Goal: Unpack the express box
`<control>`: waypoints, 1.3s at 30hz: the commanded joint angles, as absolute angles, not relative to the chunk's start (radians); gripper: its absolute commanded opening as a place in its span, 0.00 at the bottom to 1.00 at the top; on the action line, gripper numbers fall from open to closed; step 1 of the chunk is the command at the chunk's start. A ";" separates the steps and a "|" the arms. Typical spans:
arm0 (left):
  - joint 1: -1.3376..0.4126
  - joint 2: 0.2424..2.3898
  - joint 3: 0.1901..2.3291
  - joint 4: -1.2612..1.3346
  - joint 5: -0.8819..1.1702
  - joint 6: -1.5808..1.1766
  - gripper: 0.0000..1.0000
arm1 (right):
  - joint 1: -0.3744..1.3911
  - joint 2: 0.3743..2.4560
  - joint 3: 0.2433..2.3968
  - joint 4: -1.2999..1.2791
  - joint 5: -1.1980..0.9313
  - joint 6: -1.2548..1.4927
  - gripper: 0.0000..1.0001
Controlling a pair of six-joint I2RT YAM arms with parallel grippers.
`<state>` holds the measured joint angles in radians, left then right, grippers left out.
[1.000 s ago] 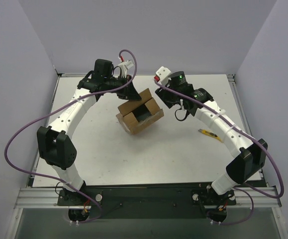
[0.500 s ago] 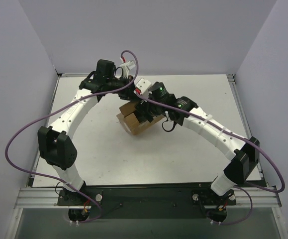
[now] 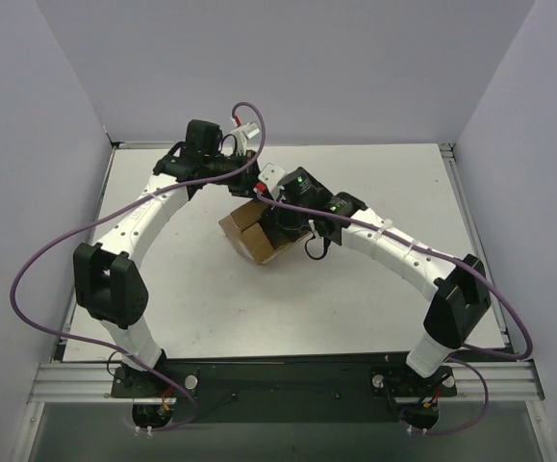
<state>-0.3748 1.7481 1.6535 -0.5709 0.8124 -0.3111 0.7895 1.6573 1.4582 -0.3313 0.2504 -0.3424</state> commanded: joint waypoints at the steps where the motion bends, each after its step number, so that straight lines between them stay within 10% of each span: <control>1: -0.364 1.698 1.643 -0.557 0.845 -0.279 0.00 | 0.749 1.553 1.482 -0.316 0.302 -0.405 0.84; 28: -0.393 1.690 1.603 -0.480 1.020 -0.285 0.00 | 0.410 1.723 1.480 -0.439 -0.514 -0.089 0.80; 39: -0.455 1.724 1.393 -0.468 0.827 -0.229 0.00 | 0.318 1.658 1.494 -0.478 -0.356 -0.057 0.81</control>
